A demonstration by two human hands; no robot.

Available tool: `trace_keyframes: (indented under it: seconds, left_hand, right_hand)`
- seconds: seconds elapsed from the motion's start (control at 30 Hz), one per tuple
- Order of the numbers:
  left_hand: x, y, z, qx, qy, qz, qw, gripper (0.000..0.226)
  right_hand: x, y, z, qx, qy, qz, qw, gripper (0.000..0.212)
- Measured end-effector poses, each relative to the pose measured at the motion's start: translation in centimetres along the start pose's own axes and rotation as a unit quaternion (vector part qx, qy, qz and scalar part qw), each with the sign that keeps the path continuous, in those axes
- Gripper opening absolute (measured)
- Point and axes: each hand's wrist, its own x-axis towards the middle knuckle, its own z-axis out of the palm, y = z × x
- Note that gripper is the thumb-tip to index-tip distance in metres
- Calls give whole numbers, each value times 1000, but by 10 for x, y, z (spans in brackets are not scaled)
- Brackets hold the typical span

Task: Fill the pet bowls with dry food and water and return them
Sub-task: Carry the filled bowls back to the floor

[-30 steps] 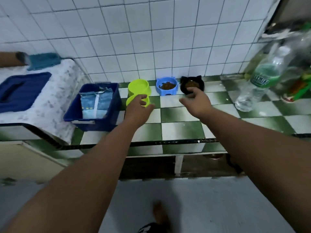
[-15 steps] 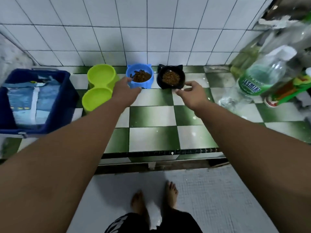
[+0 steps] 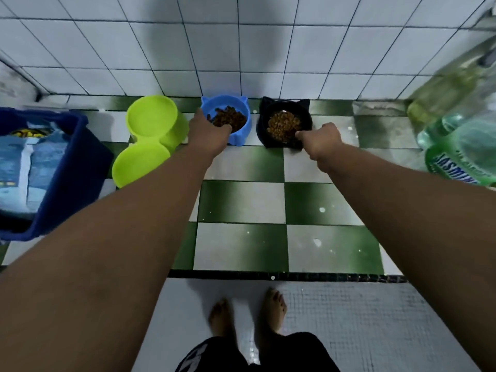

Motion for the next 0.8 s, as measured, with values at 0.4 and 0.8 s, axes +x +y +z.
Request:
trace_keyframes:
  seconds: [0.4,0.8]
  left_hand:
    - [31,7,13,-57,32,-112,992,72]
    - [38,-5,13,-118,57,-108,985,36]
  right_hand:
    - [33,4,9,6,-28,27,999,34]
    - [35,-3,15,108,-12,53,993,35]
